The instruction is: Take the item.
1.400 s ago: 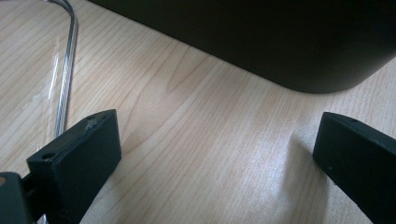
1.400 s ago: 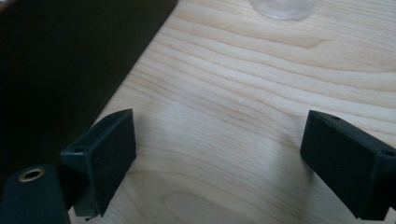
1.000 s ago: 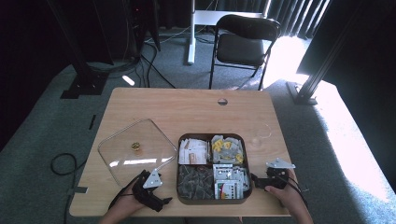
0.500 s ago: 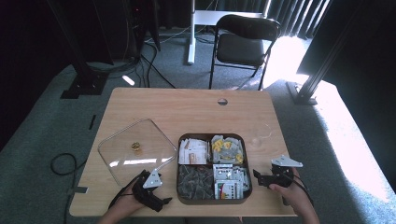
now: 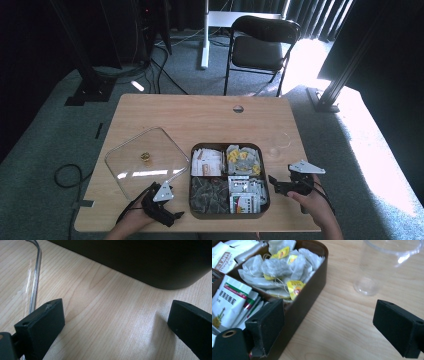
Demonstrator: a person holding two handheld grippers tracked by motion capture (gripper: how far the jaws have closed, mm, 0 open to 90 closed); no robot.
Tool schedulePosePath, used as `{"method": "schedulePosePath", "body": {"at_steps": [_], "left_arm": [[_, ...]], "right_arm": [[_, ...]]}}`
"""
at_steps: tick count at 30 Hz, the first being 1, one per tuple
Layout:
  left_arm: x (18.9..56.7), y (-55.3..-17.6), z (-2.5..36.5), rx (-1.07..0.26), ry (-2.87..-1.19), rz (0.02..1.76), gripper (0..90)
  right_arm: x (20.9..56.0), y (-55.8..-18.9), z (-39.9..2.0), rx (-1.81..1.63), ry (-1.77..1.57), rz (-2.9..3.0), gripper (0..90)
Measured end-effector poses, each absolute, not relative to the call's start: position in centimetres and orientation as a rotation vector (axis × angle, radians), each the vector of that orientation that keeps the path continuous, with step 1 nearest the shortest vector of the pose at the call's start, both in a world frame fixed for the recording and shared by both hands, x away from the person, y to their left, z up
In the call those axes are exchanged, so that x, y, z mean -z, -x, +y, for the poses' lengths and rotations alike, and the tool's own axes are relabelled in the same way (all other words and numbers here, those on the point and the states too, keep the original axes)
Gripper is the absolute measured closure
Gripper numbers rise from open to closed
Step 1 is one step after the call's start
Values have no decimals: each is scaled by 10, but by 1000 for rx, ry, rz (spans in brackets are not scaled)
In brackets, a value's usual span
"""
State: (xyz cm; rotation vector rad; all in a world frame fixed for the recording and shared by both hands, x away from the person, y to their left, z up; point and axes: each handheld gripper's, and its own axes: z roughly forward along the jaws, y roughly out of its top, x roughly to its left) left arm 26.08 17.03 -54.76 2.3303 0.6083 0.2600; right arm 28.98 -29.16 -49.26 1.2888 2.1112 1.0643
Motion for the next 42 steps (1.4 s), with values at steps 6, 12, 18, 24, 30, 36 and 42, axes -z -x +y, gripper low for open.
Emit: {"method": "schedulePosePath", "body": {"at_steps": [6, 12, 18, 24, 30, 36, 42], "left_arm": [[547, -261, 170, -261, -2334, 606, 12], [547, -261, 170, -260, -2333, 606, 12], [547, -261, 170, -260, -2333, 606, 12], [547, -261, 170, -260, -2333, 606, 12], [547, -261, 170, -260, -2334, 606, 12], [547, -261, 170, -261, -2334, 605, 12], [547, -261, 170, -260, -2334, 605, 12]], "right_arm": [[486, -295, -282, -1074, -1247, 2126, 110], [480, -300, -272, -1105, -1210, 2140, 111], [475, -307, -261, -1107, -1158, 2169, 130], [476, -314, -249, -1114, -1112, 2226, 137], [475, -319, -243, -1127, -1063, 2236, 180], [475, -327, -238, -1152, -984, 2242, 323], [479, -332, -232, -1154, -929, 2276, 418]]}}
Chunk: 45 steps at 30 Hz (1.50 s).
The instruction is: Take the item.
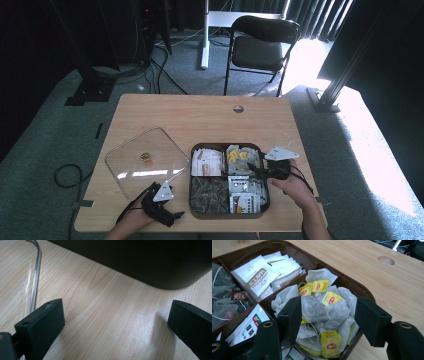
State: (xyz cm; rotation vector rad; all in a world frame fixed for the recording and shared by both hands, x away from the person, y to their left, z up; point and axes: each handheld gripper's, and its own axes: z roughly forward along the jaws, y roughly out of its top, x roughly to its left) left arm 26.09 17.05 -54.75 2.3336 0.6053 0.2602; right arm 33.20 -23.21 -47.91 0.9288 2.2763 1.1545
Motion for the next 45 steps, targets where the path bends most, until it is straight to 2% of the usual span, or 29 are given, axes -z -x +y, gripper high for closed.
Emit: {"method": "schedulePosePath", "body": {"at_steps": [17, 18, 19, 27, 37, 45], "left_arm": [[547, -261, 170, -261, -2333, 606, 12], [547, -261, 170, -261, -2333, 605, 12], [547, -261, 170, -261, -2334, 605, 12], [547, -261, 170, -261, -2333, 605, 12], [547, -261, 170, -261, -2334, 605, 12], [547, -261, 170, -261, -2333, 606, 12]], "right_arm": [[492, -347, -220, -1169, -951, 2386, 511], [493, -349, -219, -1160, -954, 2396, 520], [495, -351, -219, -1141, -943, 2412, 576], [502, -354, -213, -1108, -914, 2467, 602], [497, -351, -217, -1156, -969, 2495, 823], [486, -348, -221, -1212, -974, 2451, 825]]}}
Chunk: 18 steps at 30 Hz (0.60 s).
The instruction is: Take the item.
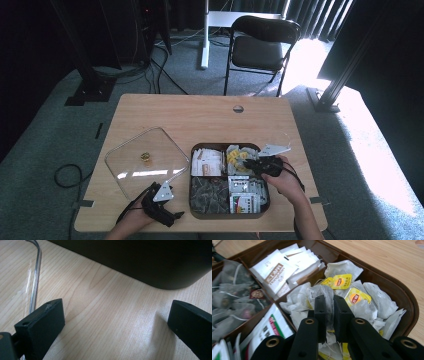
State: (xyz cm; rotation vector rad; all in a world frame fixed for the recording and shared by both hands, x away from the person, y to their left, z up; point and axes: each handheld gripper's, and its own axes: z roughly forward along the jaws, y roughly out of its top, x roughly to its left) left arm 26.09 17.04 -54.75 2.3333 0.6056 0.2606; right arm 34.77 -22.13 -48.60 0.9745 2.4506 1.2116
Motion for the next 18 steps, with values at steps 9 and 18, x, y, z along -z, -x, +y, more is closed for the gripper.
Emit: {"method": "schedulePosePath", "body": {"at_steps": [9, 18], "left_arm": [[547, -261, 170, -261, -2333, 606, 12], [547, -261, 171, -264, -2334, 604, 12]], "right_arm": [[467, -344, -225, -1241, -950, 2395, 826], [447, -340, -233, -1288, -949, 2345, 827]]}}
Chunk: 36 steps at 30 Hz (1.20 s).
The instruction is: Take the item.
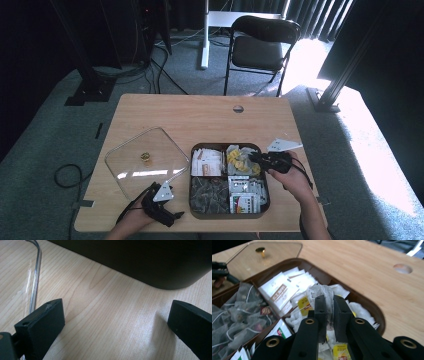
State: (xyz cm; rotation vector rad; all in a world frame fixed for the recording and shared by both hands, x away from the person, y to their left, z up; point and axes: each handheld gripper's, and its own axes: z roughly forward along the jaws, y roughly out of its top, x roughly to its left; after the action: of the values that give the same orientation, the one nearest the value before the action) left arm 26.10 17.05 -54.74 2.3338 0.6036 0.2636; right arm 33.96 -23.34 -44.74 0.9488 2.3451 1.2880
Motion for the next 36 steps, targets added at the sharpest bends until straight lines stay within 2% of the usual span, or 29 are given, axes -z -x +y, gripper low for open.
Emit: {"method": "schedulePosePath", "body": {"at_steps": [16, 36], "left_arm": [[547, -261, 170, -262, -2333, 604, 12], [547, -261, 170, -262, -2332, 608, 12]], "right_arm": [[428, -348, -256, -1360, -1054, 2130, 828], [419, -369, -309, -1249, -1242, 1924, 825]]}}
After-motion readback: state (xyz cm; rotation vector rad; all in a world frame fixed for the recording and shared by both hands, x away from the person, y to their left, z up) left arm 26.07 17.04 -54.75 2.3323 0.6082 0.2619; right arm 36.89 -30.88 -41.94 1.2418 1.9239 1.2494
